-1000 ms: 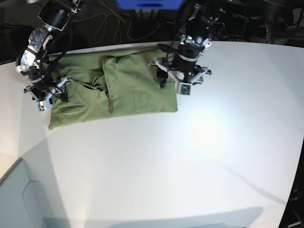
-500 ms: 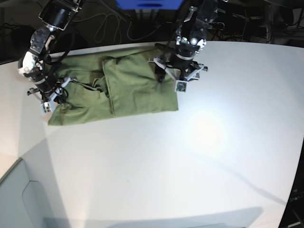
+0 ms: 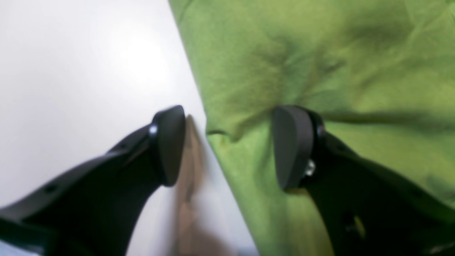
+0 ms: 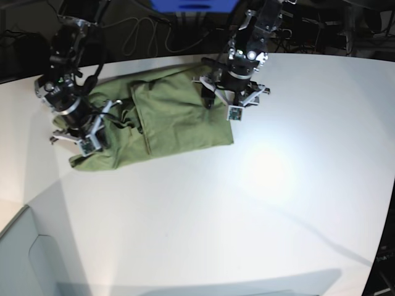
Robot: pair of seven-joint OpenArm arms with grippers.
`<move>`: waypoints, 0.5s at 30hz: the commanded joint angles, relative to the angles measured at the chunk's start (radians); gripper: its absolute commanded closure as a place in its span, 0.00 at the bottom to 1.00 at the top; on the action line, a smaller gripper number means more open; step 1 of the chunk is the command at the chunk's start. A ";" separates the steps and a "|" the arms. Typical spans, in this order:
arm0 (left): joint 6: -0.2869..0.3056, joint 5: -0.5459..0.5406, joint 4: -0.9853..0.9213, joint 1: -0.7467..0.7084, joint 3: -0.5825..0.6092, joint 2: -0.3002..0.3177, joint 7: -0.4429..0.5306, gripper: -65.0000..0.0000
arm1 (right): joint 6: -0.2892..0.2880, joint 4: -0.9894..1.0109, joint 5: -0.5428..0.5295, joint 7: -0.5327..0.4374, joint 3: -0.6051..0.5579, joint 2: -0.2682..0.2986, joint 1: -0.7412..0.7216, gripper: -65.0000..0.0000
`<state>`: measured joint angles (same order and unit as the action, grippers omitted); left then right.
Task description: Fold the T-shirt properly
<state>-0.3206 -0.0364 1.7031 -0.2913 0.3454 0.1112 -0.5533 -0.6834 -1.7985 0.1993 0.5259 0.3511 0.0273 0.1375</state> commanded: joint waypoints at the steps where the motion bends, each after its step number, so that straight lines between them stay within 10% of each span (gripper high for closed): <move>1: -0.001 -0.007 0.005 -0.006 0.002 0.000 -0.024 0.42 | -0.015 -0.039 -0.022 -0.028 -0.034 0.001 0.000 1.00; 15: -0.001 -0.006 0.005 -0.009 0.002 0.003 -0.034 0.42 | -0.015 -0.044 -0.021 -0.031 -0.531 0.001 0.014 1.00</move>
<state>-0.3206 -0.0360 1.7031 -0.2909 0.3454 0.1139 -0.5560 -0.6830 -1.8263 0.1978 0.5182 -0.1837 0.0322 0.1642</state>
